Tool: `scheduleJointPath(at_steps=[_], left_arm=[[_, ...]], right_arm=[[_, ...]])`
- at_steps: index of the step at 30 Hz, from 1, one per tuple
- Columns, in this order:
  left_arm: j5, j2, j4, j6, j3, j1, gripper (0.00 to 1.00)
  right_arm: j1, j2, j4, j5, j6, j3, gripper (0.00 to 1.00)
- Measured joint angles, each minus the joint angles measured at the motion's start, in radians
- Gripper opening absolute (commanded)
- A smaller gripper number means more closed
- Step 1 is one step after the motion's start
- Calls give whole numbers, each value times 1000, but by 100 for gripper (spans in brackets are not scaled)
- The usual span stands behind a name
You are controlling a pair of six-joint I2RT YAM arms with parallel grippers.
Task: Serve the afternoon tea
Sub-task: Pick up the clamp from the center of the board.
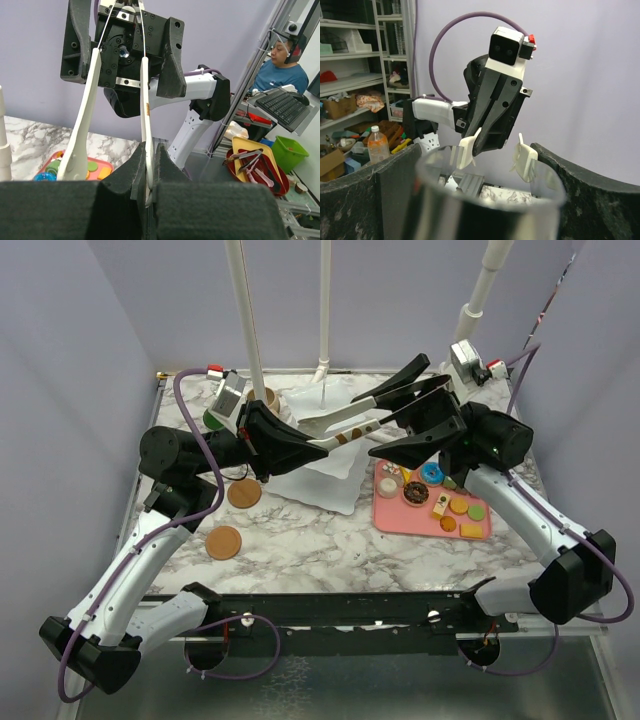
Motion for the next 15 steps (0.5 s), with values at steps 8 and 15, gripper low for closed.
scheduleJointPath(at_steps=[8, 15], left_arm=[[6, -5, -7, -4, 2, 0, 0], [6, -16, -21, -4, 2, 0, 0]], right_arm=[[0, 27, 64, 11, 53, 0, 93], [0, 74, 130, 40, 127, 14, 91]])
